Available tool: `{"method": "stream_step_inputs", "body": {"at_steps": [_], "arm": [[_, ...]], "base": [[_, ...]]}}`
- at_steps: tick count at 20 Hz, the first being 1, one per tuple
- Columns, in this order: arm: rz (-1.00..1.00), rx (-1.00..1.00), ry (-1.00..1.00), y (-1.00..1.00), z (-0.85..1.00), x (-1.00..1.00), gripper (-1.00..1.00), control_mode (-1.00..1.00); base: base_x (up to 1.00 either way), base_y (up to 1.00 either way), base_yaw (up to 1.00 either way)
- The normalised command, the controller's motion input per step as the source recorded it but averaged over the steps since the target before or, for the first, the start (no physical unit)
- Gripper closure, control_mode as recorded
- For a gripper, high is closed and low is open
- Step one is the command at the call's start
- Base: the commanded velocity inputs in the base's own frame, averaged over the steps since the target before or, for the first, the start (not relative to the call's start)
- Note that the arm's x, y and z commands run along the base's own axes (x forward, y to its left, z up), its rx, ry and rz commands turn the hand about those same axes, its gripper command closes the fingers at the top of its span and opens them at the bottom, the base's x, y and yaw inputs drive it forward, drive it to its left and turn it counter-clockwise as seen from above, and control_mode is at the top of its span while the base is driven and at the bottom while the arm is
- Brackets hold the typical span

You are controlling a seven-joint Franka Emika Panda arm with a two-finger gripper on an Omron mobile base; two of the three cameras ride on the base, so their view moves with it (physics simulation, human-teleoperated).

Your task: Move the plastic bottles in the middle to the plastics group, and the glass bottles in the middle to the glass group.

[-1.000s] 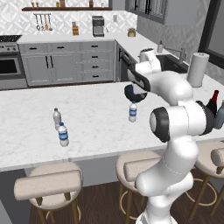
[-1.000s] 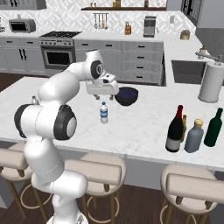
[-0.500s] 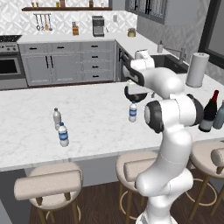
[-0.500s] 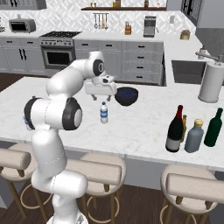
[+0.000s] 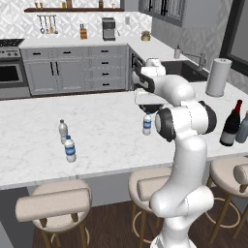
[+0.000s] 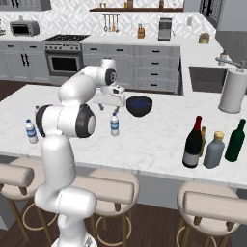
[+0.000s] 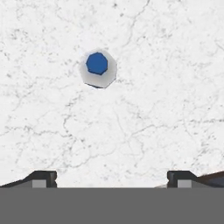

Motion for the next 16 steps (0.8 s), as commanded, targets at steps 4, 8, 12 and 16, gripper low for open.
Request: {"method": "stream_step_inputs", "body": {"at_steps": [4, 8, 12, 16], "arm": [[0.02, 0.0, 0.0, 0.24, -0.15, 0.32, -1.0, -1.0], [0.03, 0.0, 0.0, 0.18, -0.17, 0.33, -1.0, -1.0], [0.0, 0.0, 0.0, 0.05, -0.11, 0.45, -1.0, -1.0], [0.0, 0.0, 0.02, -0.07, -0.1, 0.28, -1.0, -1.0]], "base": [[0.0, 0.0, 0.0], [0.0, 0.0, 0.0], [0.0, 0.0, 0.0], [0.0, 0.0, 0.0]]}}
